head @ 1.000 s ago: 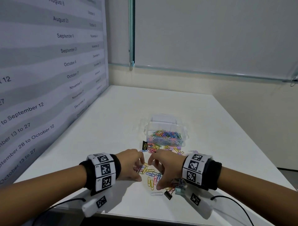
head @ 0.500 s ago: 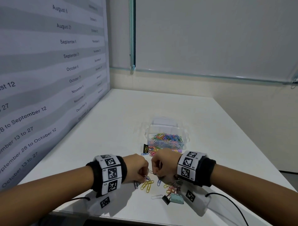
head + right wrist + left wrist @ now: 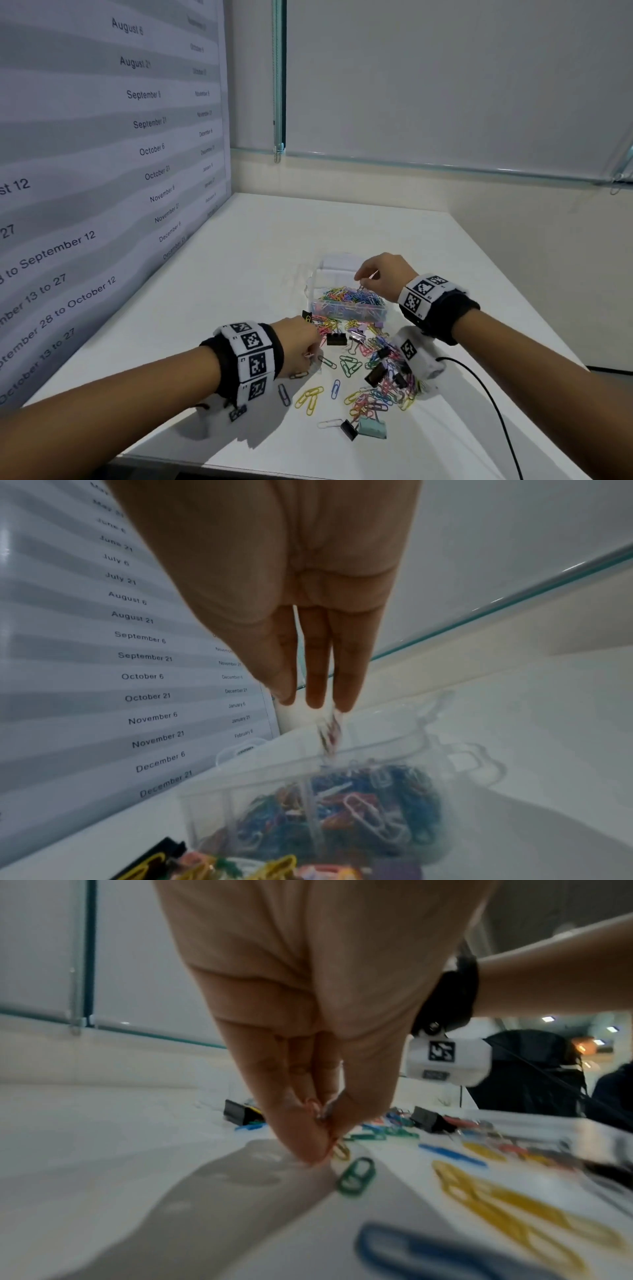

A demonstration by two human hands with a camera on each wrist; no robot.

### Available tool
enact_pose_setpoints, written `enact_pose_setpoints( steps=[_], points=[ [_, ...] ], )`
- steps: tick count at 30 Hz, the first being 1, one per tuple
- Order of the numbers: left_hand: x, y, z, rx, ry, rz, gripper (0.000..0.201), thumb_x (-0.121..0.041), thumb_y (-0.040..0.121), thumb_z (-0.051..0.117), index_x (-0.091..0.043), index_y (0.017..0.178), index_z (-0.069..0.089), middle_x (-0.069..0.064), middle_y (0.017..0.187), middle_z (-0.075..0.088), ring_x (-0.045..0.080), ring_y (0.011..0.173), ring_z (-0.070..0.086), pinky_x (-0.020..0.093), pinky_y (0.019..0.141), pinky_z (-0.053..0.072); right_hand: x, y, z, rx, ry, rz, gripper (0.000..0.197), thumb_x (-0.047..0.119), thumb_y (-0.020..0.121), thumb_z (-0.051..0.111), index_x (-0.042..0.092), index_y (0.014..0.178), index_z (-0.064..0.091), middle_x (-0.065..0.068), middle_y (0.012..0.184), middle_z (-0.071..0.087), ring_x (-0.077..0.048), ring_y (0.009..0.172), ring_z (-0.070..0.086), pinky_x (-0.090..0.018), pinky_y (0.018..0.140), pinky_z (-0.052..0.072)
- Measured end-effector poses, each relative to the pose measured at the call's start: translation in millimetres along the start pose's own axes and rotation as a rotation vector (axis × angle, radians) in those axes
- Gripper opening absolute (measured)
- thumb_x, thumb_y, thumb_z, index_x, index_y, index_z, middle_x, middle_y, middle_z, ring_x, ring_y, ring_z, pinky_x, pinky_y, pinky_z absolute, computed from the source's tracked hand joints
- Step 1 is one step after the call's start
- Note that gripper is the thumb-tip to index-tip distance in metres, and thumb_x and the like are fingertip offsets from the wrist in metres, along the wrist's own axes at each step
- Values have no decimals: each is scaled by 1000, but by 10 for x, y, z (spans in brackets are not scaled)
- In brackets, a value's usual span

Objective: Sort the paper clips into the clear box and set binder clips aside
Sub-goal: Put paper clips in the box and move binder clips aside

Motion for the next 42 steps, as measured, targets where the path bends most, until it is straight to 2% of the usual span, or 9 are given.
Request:
enact_pose_setpoints(
  steps=[5,8,13,19,24,28,34,37,42],
  points=[
    [75,182,-321,-120,-175,-15,20,-13,90,55,-7,106,66,8,109,68,17,72,62,20,65,47,11,-213,158,133,-117,-62,19,19,87,61,17,104,69,-1,110,65,-8,86,50,-23,80,43],
    [117,294,-584,-250,-224,-25,20,-14,90,55,-9,106,66,6,110,68,19,88,63,19,71,43,76,-418,240,211,-175,-118,18,25,82,67,19,100,69,-3,109,59,-14,94,52,-22,79,38],
    [134,530,-843,-353,-318,-72,21,-9,92,51,-6,107,66,13,111,67,22,83,60,26,79,47,167,-679,214,198,-143,-158,27,21,79,68,20,106,64,2,97,41,-14,86,44,-21,73,33],
    [129,731,-766,-305,-324,-100,33,-13,93,52,-12,127,55,9,131,55,25,117,54,32,99,42,235,-962,414,418,-135,-240,23,25,77,71,18,99,69,0,101,64,-7,79,51,-17,70,44],
    [-37,509,-662,-356,-335,-61,25,-19,89,56,-18,113,61,7,122,49,22,106,55,30,89,44,140,-1020,576,439,-182,-228,19,24,76,69,21,95,69,-3,101,65,-19,94,57,-32,83,50],
    [-392,164,-424,-205,-351,115,12,-18,83,62,-14,93,67,3,92,60,10,78,51,21,71,41,127,-996,563,387,-149,-227,17,18,72,69,16,89,69,0,90,68,-10,77,53,-23,73,46],
    [-718,-118,-48,28,-288,300,16,-24,81,67,-15,95,67,3,89,67,-3,59,47,11,58,37,43,-900,447,297,-72,-171,17,14,68,69,25,67,57,12,72,52,-1,64,48,-8,57,35],
    [-836,-170,-25,21,-225,366,25,-26,81,68,-13,103,65,7,99,65,7,69,49,18,63,38,-5,-842,306,248,-2,-147,29,10,70,69,31,64,50,13,73,52,-2,62,50,-10,56,36],
    [-979,-208,117,59,-66,436,40,-23,80,68,-14,118,61,11,113,55,24,103,51,25,80,37,-79,-899,409,359,-63,-109,25,27,68,77,25,92,68,7,86,59,-4,70,53,-23,71,47]
  ],
)
Point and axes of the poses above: each hand's wrist, its own y-axis towards the middle knuckle, its own z-axis out of the palm, x = y × z, the point moved 7 cm from there along y, towards the middle knuckle
